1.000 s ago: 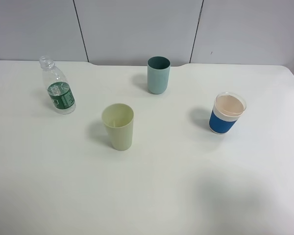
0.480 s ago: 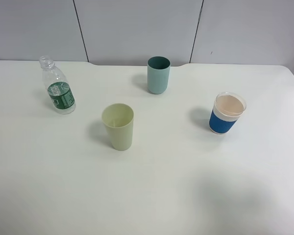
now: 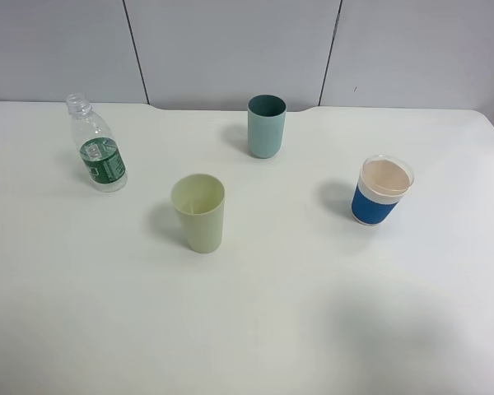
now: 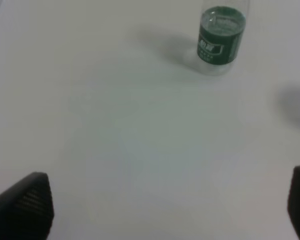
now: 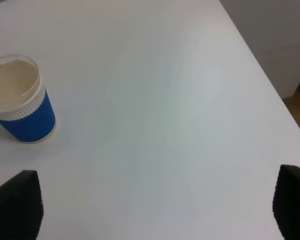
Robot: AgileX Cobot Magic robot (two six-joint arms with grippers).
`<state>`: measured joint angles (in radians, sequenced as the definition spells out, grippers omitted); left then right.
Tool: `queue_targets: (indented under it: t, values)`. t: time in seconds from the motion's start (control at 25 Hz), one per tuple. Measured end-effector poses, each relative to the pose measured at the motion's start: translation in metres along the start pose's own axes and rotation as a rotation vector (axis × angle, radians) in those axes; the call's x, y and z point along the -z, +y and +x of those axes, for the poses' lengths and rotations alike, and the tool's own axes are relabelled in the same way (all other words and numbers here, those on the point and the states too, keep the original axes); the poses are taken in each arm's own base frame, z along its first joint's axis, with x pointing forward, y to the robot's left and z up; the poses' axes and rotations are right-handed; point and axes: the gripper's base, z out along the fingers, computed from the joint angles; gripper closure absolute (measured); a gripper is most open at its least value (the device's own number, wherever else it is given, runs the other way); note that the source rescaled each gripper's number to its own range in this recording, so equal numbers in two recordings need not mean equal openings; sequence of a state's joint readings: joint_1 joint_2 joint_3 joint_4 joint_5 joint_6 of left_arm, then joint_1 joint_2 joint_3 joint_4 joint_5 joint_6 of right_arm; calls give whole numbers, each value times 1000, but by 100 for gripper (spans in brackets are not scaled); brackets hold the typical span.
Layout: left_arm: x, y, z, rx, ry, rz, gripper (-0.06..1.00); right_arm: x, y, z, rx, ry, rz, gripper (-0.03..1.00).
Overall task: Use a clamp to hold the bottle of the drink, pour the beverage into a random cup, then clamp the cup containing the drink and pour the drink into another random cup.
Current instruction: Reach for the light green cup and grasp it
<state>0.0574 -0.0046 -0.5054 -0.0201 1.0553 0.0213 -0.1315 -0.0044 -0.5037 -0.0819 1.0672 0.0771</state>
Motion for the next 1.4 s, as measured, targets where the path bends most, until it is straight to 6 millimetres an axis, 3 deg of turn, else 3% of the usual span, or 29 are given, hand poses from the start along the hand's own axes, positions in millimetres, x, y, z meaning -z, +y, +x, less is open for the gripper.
queue_targets:
  t: [0.88,1.4]
  values:
    - [0,1,0,21,0,16,7,0,0,0,1,0,-3,-3]
    - [0,1,0,22,0,15,7,-1,-1,-1,72,0,-143,-3]
